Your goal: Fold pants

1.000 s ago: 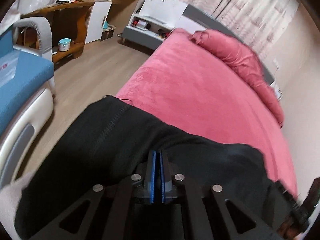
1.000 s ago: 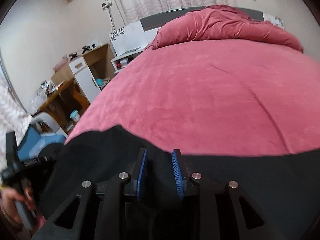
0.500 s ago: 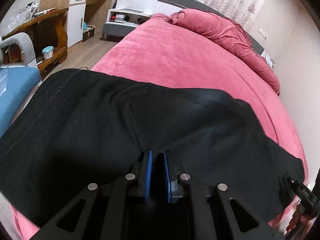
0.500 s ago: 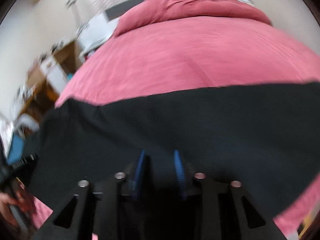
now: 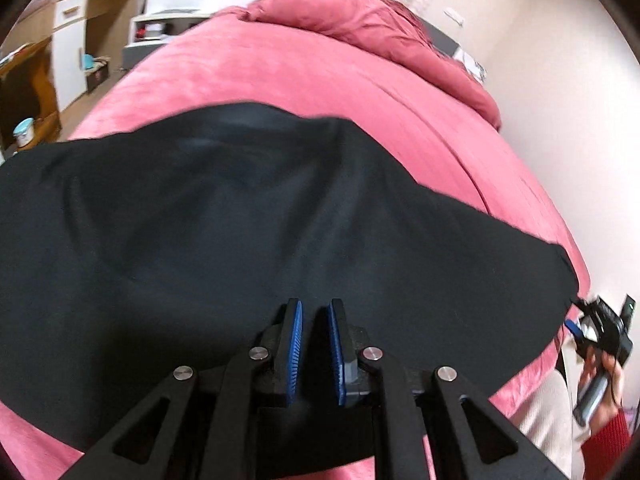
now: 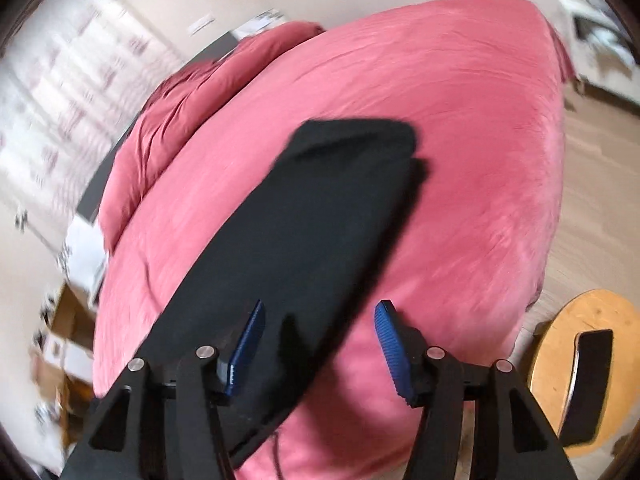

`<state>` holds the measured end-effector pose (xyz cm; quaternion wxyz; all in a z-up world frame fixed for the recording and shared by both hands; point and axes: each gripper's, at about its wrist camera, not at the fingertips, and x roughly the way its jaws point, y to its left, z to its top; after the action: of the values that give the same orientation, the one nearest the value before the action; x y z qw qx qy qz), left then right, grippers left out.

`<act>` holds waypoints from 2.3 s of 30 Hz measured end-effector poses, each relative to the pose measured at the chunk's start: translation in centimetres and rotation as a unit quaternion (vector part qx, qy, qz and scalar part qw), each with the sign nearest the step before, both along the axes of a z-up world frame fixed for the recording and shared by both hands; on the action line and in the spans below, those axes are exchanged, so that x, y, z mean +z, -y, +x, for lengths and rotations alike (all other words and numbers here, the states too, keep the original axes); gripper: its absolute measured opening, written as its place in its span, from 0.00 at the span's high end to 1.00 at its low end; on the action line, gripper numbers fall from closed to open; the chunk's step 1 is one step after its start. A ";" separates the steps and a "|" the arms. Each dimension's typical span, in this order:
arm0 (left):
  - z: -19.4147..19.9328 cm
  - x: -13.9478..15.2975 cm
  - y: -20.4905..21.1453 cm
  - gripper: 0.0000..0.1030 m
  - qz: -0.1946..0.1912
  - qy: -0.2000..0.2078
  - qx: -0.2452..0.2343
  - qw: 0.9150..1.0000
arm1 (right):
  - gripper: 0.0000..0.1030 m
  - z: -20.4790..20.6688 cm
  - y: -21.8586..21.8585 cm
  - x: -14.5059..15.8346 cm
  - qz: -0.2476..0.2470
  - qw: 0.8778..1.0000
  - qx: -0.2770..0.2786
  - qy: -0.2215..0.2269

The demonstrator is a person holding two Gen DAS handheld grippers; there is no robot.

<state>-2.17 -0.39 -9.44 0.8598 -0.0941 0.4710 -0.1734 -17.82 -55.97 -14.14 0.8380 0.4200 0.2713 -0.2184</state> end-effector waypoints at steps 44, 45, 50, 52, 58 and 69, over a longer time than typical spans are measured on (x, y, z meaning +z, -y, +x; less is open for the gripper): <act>-0.2 2.0 1.4 0.73 0.075 -0.043 0.033 0.996 | 0.80 4.4 -0.9 11.0 -0.035 0.993 0.040 0.107; -0.3 2.0 0.9 0.73 0.077 -0.041 0.037 0.995 | 0.81 4.5 -1.7 11.7 -0.042 0.992 0.046 0.109; -1.3 2.4 -1.2 0.73 0.085 -0.030 0.052 0.995 | 0.81 4.4 -4.8 13.8 -0.067 0.990 0.065 0.109; -1.5 2.5 -1.9 0.73 0.083 -0.028 0.057 0.995 | 0.81 4.2 -6.1 14.6 -0.068 0.989 0.068 0.114; -2.8 2.6 -4.1 0.73 0.074 -0.027 0.076 0.994 | 0.81 4.3 -10.7 16.3 -0.099 0.984 0.101 0.110; -2.4 1.7 -5.5 0.73 0.061 -0.031 0.074 0.995 | 0.81 5.6 -21.7 17.0 -0.158 0.964 0.189 0.097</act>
<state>-4.59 5.12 -7.70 0.8593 -0.0812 0.4990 -0.0776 -12.24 -34.22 2.83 0.9420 0.2431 0.2250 -0.0545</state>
